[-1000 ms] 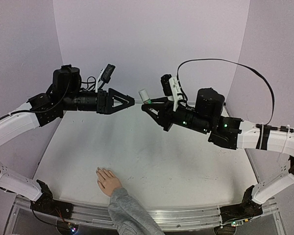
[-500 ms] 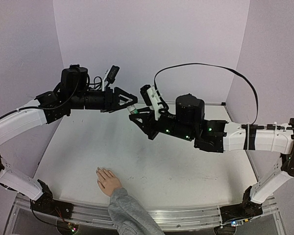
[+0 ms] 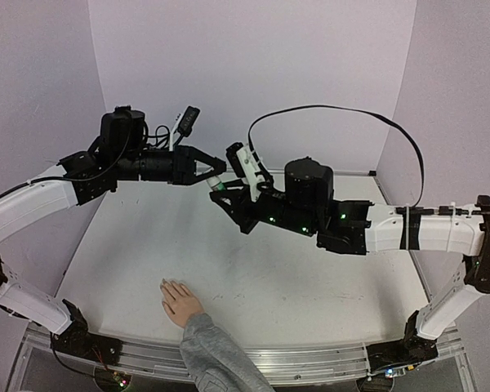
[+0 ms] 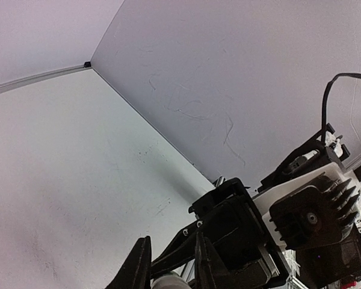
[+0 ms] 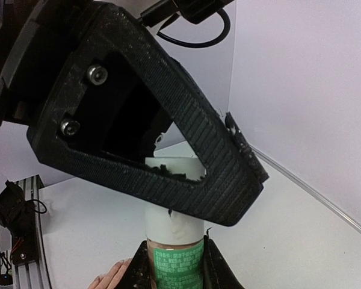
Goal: Paint the nails
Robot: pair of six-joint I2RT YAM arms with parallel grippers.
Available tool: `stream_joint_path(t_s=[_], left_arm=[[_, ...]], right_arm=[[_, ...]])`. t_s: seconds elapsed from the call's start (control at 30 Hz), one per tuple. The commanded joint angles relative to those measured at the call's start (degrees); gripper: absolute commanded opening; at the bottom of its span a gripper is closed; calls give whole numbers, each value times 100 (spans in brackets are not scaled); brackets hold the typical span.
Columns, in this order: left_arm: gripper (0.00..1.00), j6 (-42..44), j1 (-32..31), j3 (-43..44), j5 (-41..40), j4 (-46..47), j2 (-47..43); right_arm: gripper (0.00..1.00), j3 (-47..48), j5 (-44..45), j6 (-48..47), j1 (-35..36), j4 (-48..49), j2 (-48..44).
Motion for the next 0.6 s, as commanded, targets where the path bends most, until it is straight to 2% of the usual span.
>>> stream_joint_path(t_s=[0.0,0.1,0.2,0.23,0.27,0.33,0.47,0.5,0.57], left_arm=[[12,485,-119,223,820,244,10],[10,1116,-210,274,1467,282,30],[11,1894,-283,219,2353,397,-83],[11,2071,-286,221,2559,420,-124],[11,2208,-286,229,2704,446,-167],[11,2413,-294,275,3023,468,-236],[13,2551,-295,310,3066,477,-279],[17,2514,-295,321,2984,477,-283],[44,2279,-287,352,2659,477,-300]], right_arm=[[0,424,-646,315,-118,524,-101],[0,355,-2334,675,-537,751,-249],[0,205,-6060,1244,-852,2011,-254],[0,236,-7031,1521,-852,2470,-200],[0,231,-7520,2005,-829,2984,-152],[0,187,-7634,2379,-825,3340,-165],[0,-151,-6903,2231,-867,3288,-399],[0,-242,-6593,2157,-893,3227,-474],[0,-332,-5875,1767,-916,2635,-639]])
